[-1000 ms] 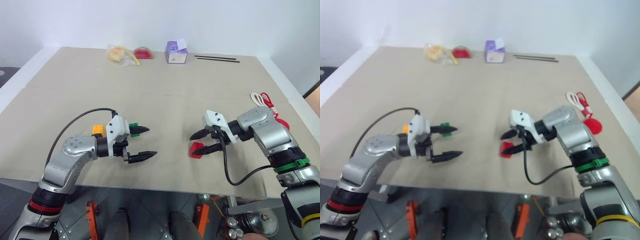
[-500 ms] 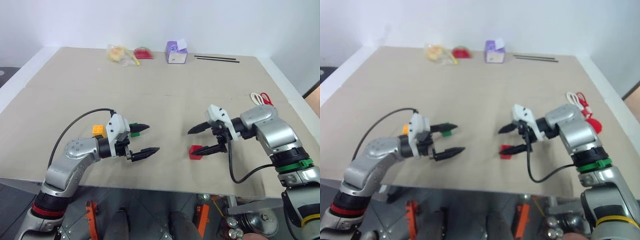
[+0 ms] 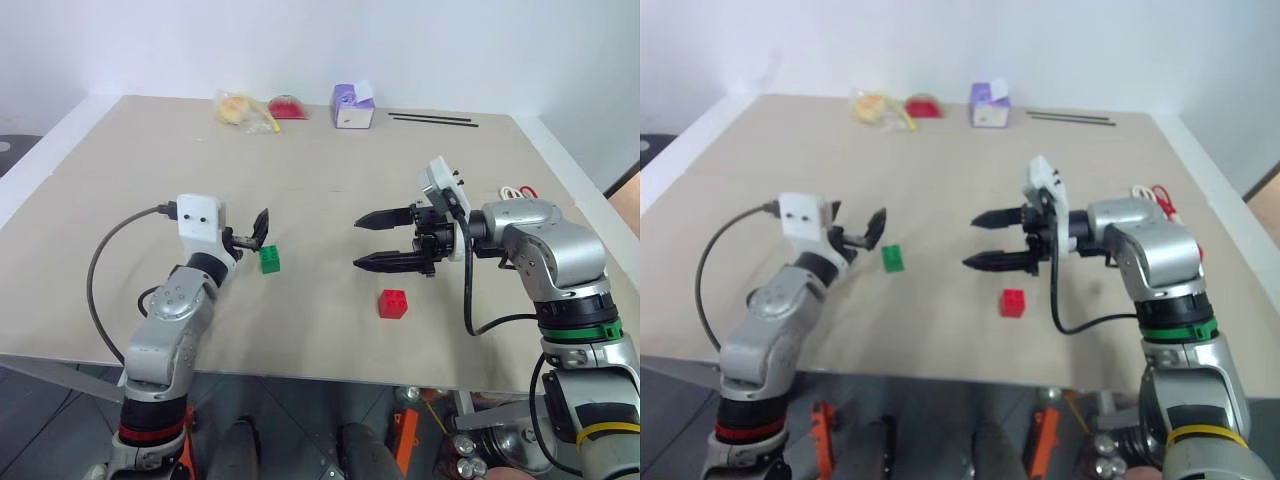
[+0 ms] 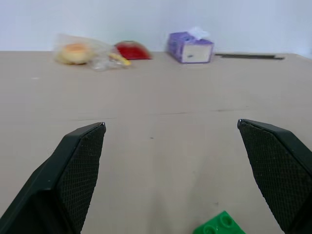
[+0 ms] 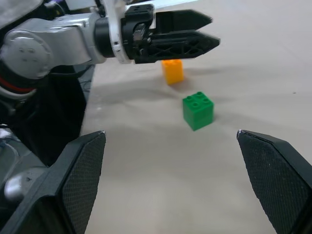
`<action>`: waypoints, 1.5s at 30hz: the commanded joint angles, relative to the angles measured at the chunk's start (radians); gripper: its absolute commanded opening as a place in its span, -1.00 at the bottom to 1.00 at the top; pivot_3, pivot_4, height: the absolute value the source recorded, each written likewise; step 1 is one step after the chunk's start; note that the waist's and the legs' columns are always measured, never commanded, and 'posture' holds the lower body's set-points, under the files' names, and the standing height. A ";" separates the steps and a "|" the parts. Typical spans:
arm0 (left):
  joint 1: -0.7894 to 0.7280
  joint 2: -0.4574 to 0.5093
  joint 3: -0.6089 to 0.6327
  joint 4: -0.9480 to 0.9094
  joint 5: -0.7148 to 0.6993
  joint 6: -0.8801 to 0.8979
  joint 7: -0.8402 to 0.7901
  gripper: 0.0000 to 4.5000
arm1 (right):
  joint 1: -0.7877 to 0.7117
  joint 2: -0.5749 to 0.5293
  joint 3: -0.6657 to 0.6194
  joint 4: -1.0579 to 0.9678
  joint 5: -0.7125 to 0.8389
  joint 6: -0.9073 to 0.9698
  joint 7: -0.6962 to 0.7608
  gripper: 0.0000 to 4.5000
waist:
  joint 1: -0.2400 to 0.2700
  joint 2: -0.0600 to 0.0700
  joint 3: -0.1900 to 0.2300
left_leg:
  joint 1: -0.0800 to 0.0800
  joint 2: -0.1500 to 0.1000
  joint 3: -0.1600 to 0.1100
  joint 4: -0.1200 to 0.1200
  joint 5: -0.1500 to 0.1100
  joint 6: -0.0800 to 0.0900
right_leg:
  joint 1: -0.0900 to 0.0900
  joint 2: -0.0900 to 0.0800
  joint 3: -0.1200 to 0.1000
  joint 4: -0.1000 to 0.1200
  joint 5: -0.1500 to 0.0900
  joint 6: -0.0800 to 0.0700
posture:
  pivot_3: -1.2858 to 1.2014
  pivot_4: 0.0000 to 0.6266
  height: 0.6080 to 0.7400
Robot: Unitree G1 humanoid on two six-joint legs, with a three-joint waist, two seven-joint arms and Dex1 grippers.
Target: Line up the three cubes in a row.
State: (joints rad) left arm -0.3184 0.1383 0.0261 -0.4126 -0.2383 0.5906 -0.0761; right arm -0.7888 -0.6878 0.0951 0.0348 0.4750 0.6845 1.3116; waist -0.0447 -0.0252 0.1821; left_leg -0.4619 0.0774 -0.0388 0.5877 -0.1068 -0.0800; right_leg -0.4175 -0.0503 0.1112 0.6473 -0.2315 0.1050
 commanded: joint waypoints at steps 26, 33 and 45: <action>0.046 -0.063 -0.099 0.022 0.045 0.189 0.023 1.00 | 0.001 -0.020 0.023 0.000 -0.033 -0.058 0.030 0.98 | -0.001 0.000 0.000 | 0.000 0.000 0.000 0.000 0.000 0.000 | 0.000 0.000 0.000 0.000 0.000 0.000 | 0.03 -0.52 1.00; 0.038 -0.072 -0.100 0.049 0.046 0.189 0.020 0.89 | 0.006 -0.026 0.023 -0.011 -0.030 -0.052 0.038 1.00 | -0.001 0.000 0.000 | 0.000 0.000 0.000 0.000 0.000 0.000 | 0.000 0.000 0.000 0.000 0.000 0.000 | 0.03 -0.52 1.00; 0.027 -0.077 -0.093 0.069 0.052 0.181 0.021 -0.07 | 0.017 -0.035 0.024 -0.022 -0.036 -0.053 0.042 1.00 | -0.001 0.000 0.000 | 0.000 0.000 0.000 0.000 0.000 0.000 | 0.000 0.000 0.000 0.000 0.000 0.000 | 0.03 -0.52 1.00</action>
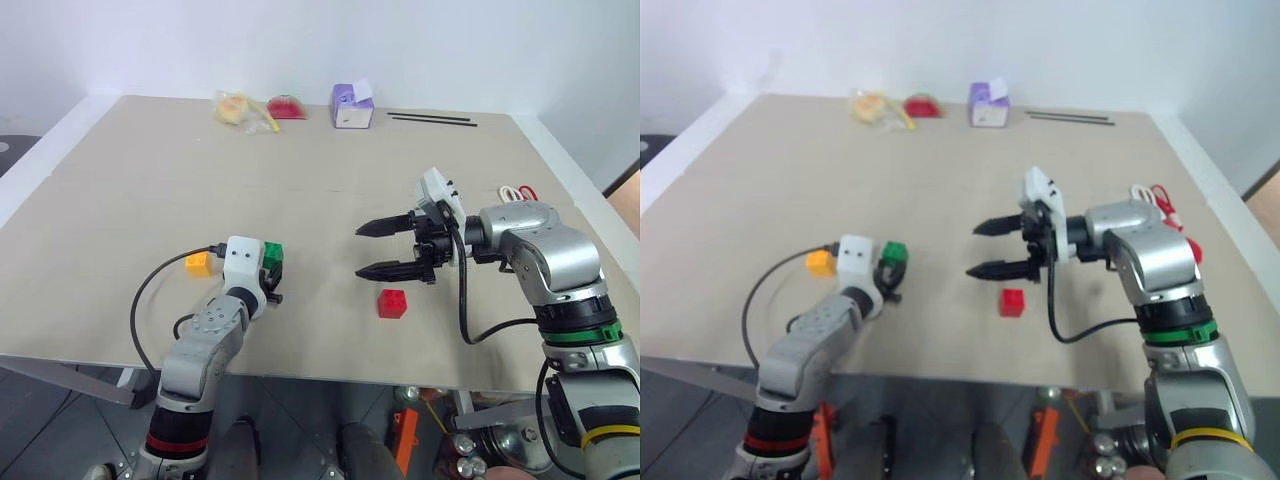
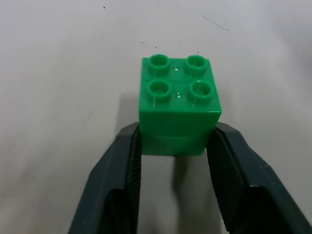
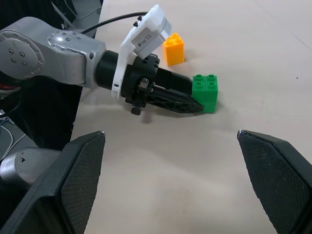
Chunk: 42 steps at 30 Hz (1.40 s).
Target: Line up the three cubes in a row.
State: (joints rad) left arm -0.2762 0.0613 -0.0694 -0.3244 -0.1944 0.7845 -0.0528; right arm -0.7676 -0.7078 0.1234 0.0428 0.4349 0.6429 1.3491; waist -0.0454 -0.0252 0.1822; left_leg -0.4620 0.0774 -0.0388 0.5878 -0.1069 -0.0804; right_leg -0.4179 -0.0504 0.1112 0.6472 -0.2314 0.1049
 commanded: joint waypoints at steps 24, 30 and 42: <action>-0.030 0.162 0.053 0.005 -0.042 -0.079 -0.217 -0.19 | 0.010 -0.030 -0.009 -0.018 -0.005 -0.044 0.021 1.00 | 0.000 0.000 0.000 | 0.000 0.000 0.000 0.000 0.000 0.000 | 0.000 0.000 0.000 0.000 0.000 0.000 | 0.03 -0.52 1.00; -0.032 0.182 0.057 0.027 -0.038 -0.090 -0.242 -0.44 | 0.007 -0.031 -0.008 -0.015 -0.008 -0.045 0.022 1.00 | 0.000 0.000 0.000 | 0.000 0.000 0.000 0.000 0.000 0.000 | 0.000 0.000 0.000 0.000 0.000 0.000 | 0.03 -0.52 1.00; -0.036 0.282 0.033 -0.005 -0.113 -0.141 -0.448 -0.44 | 0.018 -0.081 -0.015 -0.020 -0.005 -0.047 0.064 1.00 | 0.000 0.000 0.000 | 0.000 0.000 0.000 -0.001 0.000 0.000 | 0.000 0.000 0.000 0.000 0.000 0.000 | 0.03 -0.52 1.00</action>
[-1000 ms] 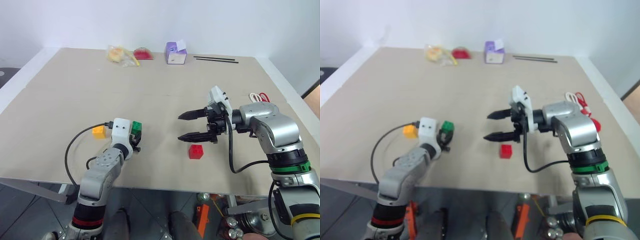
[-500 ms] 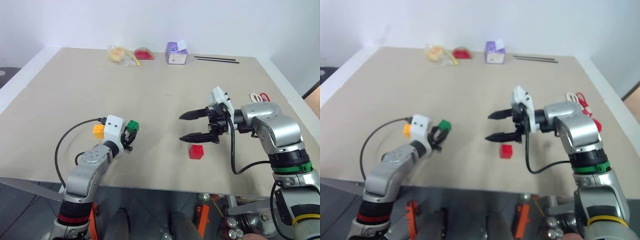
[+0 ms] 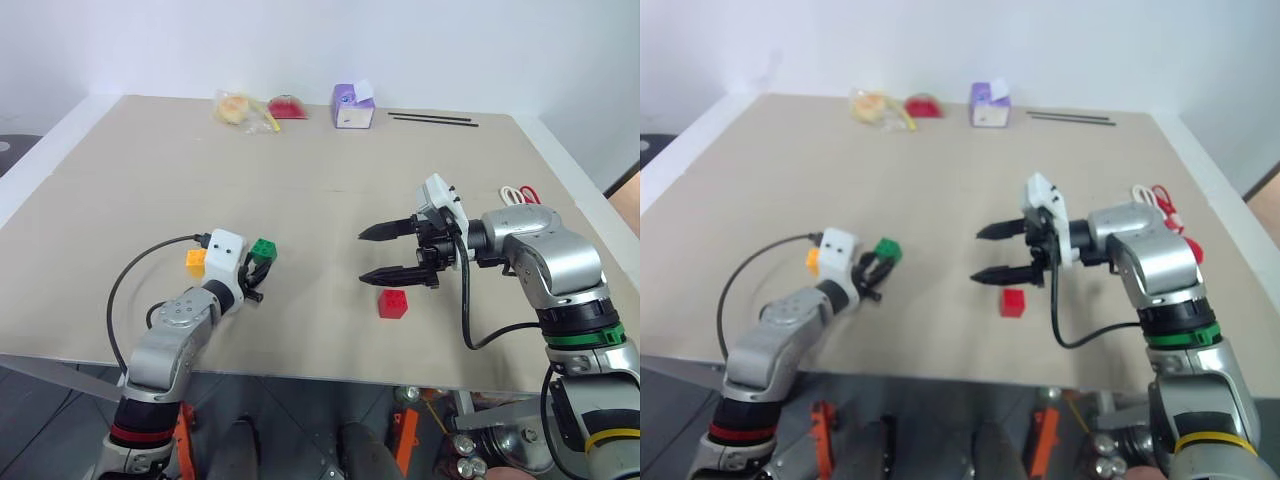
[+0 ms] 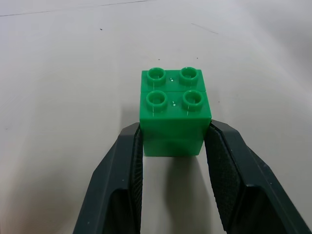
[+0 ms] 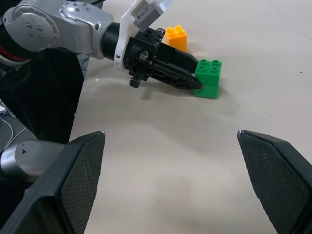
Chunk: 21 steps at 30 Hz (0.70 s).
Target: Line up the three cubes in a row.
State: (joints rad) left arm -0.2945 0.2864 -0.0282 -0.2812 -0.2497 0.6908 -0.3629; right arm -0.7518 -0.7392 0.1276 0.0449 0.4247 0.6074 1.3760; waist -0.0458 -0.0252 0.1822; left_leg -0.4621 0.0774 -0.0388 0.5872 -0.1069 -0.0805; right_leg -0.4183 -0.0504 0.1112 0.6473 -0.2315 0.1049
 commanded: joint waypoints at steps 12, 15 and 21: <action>-0.134 0.268 -0.168 0.120 -0.109 -0.207 -0.651 -0.44 | 0.081 -0.179 -0.051 -0.071 0.009 -0.038 0.081 1.00 | 0.000 0.000 0.000 | 0.000 0.000 0.000 0.000 -0.001 -0.001 | -0.001 0.000 0.000 0.000 -0.001 -0.001 | 0.03 -0.52 1.00; -0.202 0.253 -0.211 0.207 -0.084 -0.263 -0.718 -0.44 | 0.102 -0.188 -0.074 -0.097 0.013 -0.031 0.049 1.00 | 0.000 0.000 0.000 | 0.000 0.000 0.001 0.001 -0.001 -0.001 | 0.000 -0.001 0.000 0.000 -0.001 -0.002 | 0.03 -0.52 1.00; -0.267 0.250 -0.265 0.310 -0.048 -0.337 -0.829 -0.44 | 0.130 -0.196 -0.125 -0.153 0.044 -0.002 -0.003 1.00 | -0.001 0.000 0.000 | 0.000 0.000 0.001 -0.001 -0.001 -0.001 | -0.001 0.000 0.000 0.000 -0.001 -0.001 | 0.03 -0.52 1.00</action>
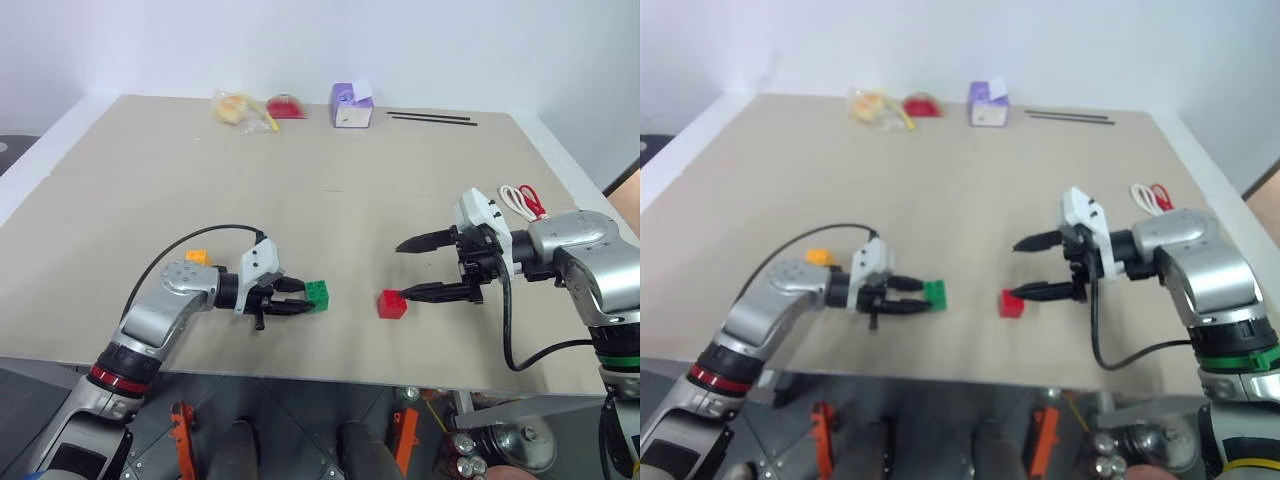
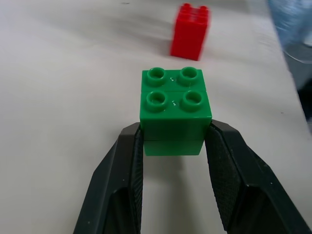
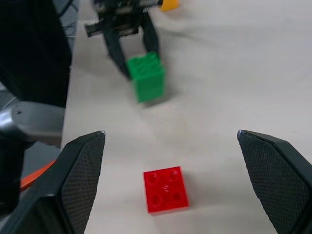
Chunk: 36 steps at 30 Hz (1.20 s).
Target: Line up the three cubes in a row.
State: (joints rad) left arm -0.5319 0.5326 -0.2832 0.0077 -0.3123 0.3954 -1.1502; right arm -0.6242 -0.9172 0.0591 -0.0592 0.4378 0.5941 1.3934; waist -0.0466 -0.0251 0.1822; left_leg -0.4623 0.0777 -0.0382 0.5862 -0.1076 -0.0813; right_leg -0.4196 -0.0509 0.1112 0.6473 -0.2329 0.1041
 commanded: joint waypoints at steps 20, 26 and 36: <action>-0.122 -0.084 -0.037 0.198 0.125 -0.181 -0.097 -0.44 | 0.075 -0.023 -0.093 -0.126 0.072 -0.022 -0.065 1.00 | 0.001 0.000 0.000 | 0.000 0.000 0.000 0.002 0.000 0.001 | 0.002 0.000 0.000 0.000 0.001 0.000 | 0.03 -0.52 1.00; -0.153 -0.113 -0.038 0.236 0.136 -0.196 -0.106 -0.44 | 0.086 -0.021 -0.090 -0.125 0.071 -0.030 -0.064 1.00 | 0.002 0.000 0.000 | 0.000 0.000 0.000 0.002 0.000 0.001 | 0.002 0.000 0.000 0.000 0.000 0.000 | 0.03 -0.52 1.00; -0.181 -0.136 -0.036 0.283 0.154 -0.222 -0.135 -0.44 | 0.096 -0.020 -0.093 -0.127 0.070 -0.023 -0.081 1.00 | 0.001 0.000 0.000 | 0.000 0.000 0.000 0.002 0.000 0.001 | 0.002 0.000 0.000 0.000 0.000 0.001 | 0.03 -0.52 1.00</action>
State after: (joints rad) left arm -0.6919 0.4016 -0.3220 0.2979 -0.1564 0.1932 -1.2749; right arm -0.5199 -0.9251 -0.0011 -0.1700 0.4942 0.5742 1.3208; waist -0.0458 -0.0251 0.1822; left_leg -0.4623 0.0777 -0.0383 0.5879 -0.1071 -0.0805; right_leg -0.4180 -0.0508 0.1113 0.6477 -0.2325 0.1046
